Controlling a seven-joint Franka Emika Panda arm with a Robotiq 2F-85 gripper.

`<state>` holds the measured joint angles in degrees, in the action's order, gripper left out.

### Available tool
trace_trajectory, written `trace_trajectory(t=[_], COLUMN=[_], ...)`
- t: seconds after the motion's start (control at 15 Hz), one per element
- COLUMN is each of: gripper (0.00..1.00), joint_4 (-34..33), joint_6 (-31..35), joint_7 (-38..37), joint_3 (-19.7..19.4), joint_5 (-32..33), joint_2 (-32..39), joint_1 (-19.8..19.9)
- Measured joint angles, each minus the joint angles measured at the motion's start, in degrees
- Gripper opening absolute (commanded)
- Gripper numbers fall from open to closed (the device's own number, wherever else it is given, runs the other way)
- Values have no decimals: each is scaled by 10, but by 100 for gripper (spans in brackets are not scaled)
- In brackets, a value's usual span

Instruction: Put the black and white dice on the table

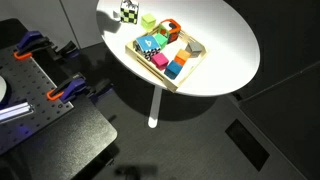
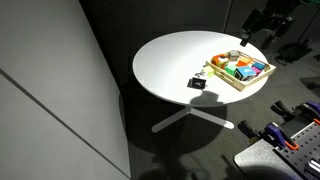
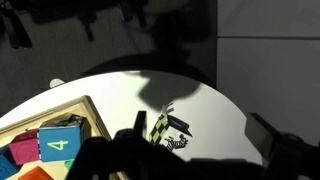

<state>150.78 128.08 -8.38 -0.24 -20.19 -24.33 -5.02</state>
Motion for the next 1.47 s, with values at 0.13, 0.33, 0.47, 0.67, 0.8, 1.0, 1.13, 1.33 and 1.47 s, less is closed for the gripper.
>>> trace_trajectory(t=[0.13,0.33,0.47,0.67,0.8,1.0,1.13,1.33,1.47], gripper=[100,100,100,100,100,100,100,100,100], joint_4=[0,0,0,0,0,0,0,0,-1], joint_6=[0,0,0,6,13,52,91,144,171], joint_7=[0,0,0,0,0,0,0,0,0], joint_3=[0,0,1,2,2,2,1,-3,-7], joint_5=[0,0,3,25,45,79,100,119,127], joint_2=[0,1,3,12,22,40,57,88,111], joint_1=[0,0,5,21,37,60,73,88,94])
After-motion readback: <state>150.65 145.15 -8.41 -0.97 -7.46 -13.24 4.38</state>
